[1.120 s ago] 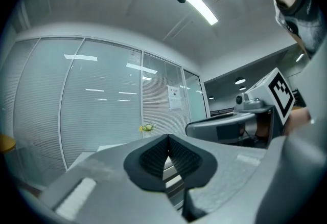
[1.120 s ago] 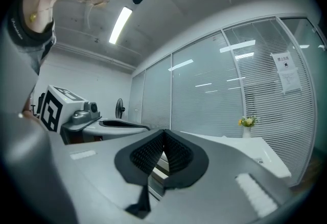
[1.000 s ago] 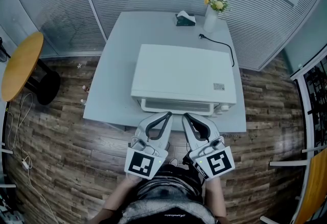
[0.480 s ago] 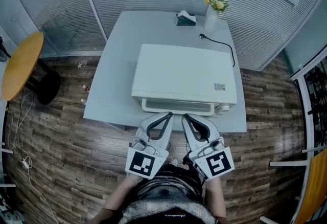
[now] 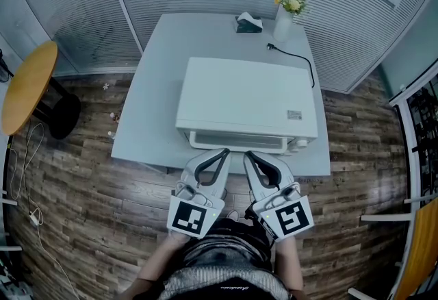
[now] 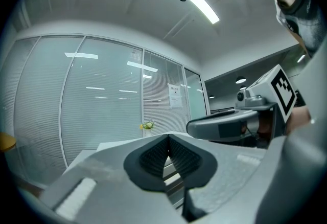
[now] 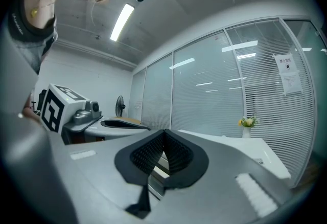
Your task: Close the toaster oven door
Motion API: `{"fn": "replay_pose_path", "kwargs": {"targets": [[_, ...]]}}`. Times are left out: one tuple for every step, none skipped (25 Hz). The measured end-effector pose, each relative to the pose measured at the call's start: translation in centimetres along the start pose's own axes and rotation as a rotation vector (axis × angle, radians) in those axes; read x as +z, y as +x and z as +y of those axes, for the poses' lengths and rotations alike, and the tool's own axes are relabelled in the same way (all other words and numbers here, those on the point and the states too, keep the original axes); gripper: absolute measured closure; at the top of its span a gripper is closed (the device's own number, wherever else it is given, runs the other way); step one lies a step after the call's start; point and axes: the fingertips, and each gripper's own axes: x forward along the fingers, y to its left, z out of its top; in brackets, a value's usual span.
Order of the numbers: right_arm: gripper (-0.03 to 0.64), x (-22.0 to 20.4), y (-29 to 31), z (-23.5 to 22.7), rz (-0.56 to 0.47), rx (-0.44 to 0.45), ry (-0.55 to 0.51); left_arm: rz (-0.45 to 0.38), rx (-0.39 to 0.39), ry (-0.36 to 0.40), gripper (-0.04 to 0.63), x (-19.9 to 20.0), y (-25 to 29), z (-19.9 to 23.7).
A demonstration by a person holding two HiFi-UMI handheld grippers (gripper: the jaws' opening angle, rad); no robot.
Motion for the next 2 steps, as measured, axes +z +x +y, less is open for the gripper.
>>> {"fn": "replay_pose_path", "kwargs": {"targets": [[0.615, -0.04, -0.01, -0.05, 0.002, -0.001, 0.000, 0.001, 0.000, 0.002, 0.591, -0.02, 0.01, 0.03], [0.615, -0.09, -0.03, -0.10, 0.004, -0.002, -0.001, 0.003, 0.000, 0.003, 0.591, -0.05, 0.01, 0.06]]}}
